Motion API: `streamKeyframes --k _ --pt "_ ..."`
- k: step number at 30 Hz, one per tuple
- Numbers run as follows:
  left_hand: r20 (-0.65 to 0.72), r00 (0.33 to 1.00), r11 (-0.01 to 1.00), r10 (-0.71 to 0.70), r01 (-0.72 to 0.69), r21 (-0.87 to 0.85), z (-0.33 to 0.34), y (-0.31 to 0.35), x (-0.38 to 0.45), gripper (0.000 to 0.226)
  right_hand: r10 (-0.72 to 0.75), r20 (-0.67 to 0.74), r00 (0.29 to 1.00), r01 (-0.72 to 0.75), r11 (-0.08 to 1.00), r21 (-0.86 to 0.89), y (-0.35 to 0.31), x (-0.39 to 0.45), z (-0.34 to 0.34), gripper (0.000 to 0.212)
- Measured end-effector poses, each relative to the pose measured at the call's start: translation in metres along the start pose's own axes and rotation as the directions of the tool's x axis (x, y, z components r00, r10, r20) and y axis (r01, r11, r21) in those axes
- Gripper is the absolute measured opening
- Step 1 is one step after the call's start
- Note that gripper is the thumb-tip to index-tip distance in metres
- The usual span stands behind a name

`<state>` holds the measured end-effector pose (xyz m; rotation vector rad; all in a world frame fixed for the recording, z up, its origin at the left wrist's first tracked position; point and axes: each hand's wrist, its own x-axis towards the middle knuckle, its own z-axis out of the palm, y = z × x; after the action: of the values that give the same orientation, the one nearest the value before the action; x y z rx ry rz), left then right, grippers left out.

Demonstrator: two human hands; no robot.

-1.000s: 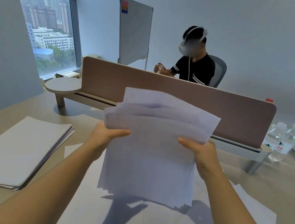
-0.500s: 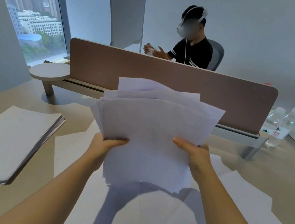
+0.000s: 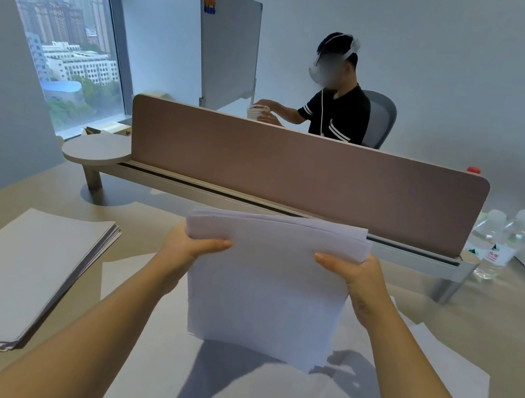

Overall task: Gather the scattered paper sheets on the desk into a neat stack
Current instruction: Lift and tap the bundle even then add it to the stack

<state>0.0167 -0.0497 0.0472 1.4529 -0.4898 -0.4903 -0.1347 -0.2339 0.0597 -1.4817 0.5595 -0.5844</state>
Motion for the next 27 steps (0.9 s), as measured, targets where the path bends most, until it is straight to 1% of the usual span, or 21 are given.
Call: streamKeyframes --k 4,6,8,11,13,14,16,17,19,20,21,22,24,25,27 --pt "0.024 0.997 0.995 -0.071 0.069 0.067 0.002 -0.030 -0.003 0.047 0.126 0.005 0.992 -0.126 0.992 0.027 0.026 -0.006 -0.001 0.021" --pt "0.008 0.996 0.993 -0.084 0.083 0.086 0.007 -0.037 -0.003 0.052 0.161 -0.033 0.986 -0.160 0.986 0.043 0.034 -0.007 0.003 0.019" --pt "-0.007 0.997 0.994 -0.082 0.082 0.072 0.010 -0.034 0.000 0.048 0.144 -0.081 0.986 -0.139 0.988 0.070 0.031 -0.003 0.004 0.018" --pt "0.016 0.997 0.997 -0.079 0.079 0.028 0.009 -0.022 0.005 0.040 0.079 -0.126 0.989 -0.068 0.993 0.094 0.018 0.003 0.002 0.015" --pt "0.037 0.994 0.995 -0.101 0.100 0.021 0.006 -0.023 0.006 0.039 0.092 -0.120 0.989 -0.083 0.993 0.081 0.019 0.003 0.001 0.009" --pt "0.048 0.992 0.992 -0.119 0.117 0.035 0.006 -0.027 0.004 0.040 0.118 -0.111 0.987 -0.113 0.992 0.051 0.023 0.001 0.002 0.014" --pt "0.063 0.982 0.982 -0.178 0.173 0.073 0.006 -0.040 -0.003 0.039 0.158 -0.108 0.981 -0.163 0.986 -0.035 0.034 -0.004 0.006 0.031" --pt "0.061 0.976 0.977 -0.207 0.203 0.069 0.007 -0.046 -0.007 0.039 0.137 -0.129 0.982 -0.147 0.987 -0.071 0.037 -0.007 0.007 0.036" --pt "0.045 0.967 0.968 -0.249 0.247 0.051 0.008 -0.055 -0.010 0.044 0.011 -0.186 0.983 -0.041 0.987 -0.156 0.033 -0.010 0.009 0.037" --pt "0.035 0.966 0.966 -0.256 0.254 0.053 0.009 -0.056 -0.010 0.049 -0.082 -0.212 0.974 0.036 0.976 -0.215 0.028 -0.011 0.009 0.037" --pt "0.034 0.966 0.965 -0.257 0.255 0.058 0.009 -0.057 -0.010 0.052 -0.185 -0.230 0.955 0.119 0.955 -0.273 0.022 -0.012 0.009 0.040" --pt "0.036 0.966 0.966 -0.255 0.252 0.059 0.009 -0.057 -0.009 0.051 -0.291 -0.238 0.927 0.206 0.923 -0.325 0.017 -0.011 0.008 0.050" --pt "0.046 0.965 0.966 -0.257 0.255 0.052 0.009 -0.056 -0.009 0.047 -0.446 -0.198 0.873 0.330 0.838 -0.436 0.007 -0.010 0.006 0.070" --pt "0.050 0.965 0.966 -0.257 0.254 0.051 0.009 -0.056 -0.009 0.047 -0.493 -0.154 0.857 0.359 0.783 -0.507 0.004 -0.010 0.005 0.072" --pt "0.046 0.967 0.967 -0.251 0.248 0.059 0.010 -0.056 -0.009 0.052 -0.550 -0.073 0.832 0.385 0.668 -0.637 0.003 -0.008 0.000 0.062"
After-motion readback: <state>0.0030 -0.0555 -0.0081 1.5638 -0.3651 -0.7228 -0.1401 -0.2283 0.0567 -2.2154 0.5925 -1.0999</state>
